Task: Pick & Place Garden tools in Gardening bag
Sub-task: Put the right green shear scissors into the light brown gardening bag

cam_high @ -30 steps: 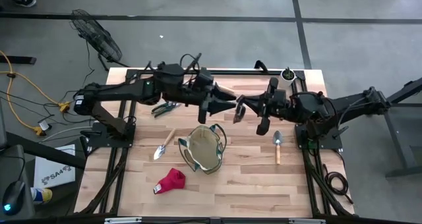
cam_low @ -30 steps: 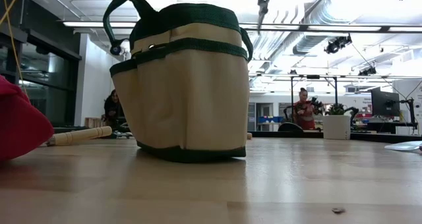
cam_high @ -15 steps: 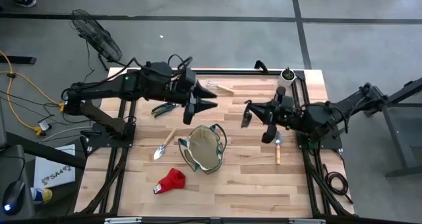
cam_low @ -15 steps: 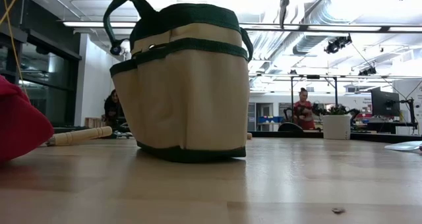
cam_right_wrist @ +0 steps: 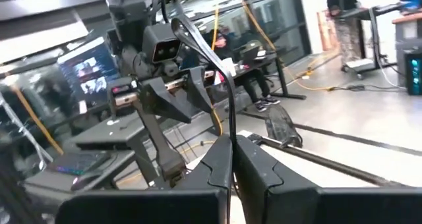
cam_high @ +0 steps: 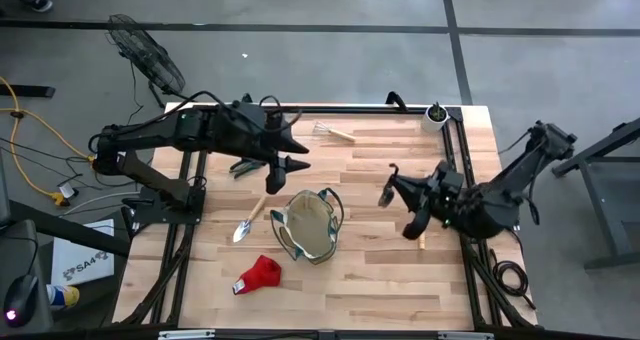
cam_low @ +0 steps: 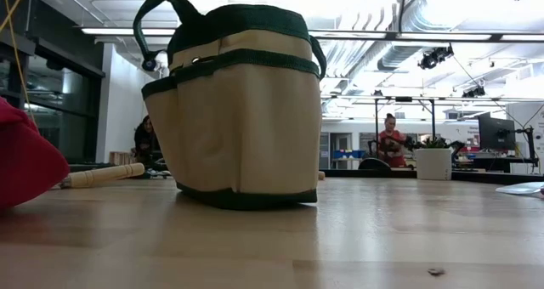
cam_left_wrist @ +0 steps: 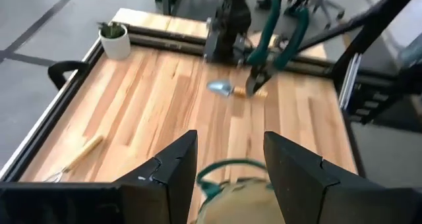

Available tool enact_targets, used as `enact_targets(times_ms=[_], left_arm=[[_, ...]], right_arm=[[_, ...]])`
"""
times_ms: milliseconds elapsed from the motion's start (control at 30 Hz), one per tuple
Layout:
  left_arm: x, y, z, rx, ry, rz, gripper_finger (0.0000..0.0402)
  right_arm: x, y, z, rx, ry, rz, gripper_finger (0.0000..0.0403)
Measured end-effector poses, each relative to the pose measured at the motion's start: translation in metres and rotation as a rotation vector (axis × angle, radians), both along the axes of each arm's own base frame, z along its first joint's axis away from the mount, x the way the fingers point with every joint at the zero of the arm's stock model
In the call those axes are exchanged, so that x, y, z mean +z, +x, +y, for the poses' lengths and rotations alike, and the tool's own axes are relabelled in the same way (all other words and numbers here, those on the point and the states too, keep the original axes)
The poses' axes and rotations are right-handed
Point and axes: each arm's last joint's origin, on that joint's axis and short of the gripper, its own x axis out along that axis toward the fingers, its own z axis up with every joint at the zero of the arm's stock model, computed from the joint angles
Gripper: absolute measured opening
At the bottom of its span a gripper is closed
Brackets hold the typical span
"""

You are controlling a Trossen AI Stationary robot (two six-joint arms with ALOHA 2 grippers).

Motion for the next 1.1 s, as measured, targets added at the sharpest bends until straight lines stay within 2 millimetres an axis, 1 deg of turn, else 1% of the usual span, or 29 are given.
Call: enact_targets(times_ms=[267,400,533,700,833,933,1100], left_arm=[[-0.015,-0.010,0.000,-0.045,0.074,0.190,0.0170],[-0.019,-0.014,0.000,-0.064,0.097,0.256,0.0170],[-0.023,-0.018,0.000,-0.077,0.117,0.313,0.0170],[-0.027,-0.022,0.002,-0.035,0.159,0.372,0.0170],[-0.029,-0.024,0.004,-0.009,0.206,0.409,0.0170],[-0.030,-0.026,0.004,-0.028,0.231,0.440,0.0170],[-0.033,-0.031,0.004,-0.051,0.248,0.501,0.0170]], right_arm=[[-0.021,0.020,0.039,-0.087,0.071,-0.037,0.0004],[-0.027,0.034,0.057,-0.130,0.070,-0.016,0.0004],[-0.025,0.050,0.075,-0.160,0.058,0.006,0.0004],[-0.019,0.071,0.097,-0.208,0.032,0.046,0.0004],[-0.016,0.091,0.107,-0.228,0.036,0.043,0.0004],[-0.022,0.106,0.112,-0.246,0.034,0.044,0.0004],[-0.027,0.122,0.119,-0.259,0.052,0.029,0.0004]])
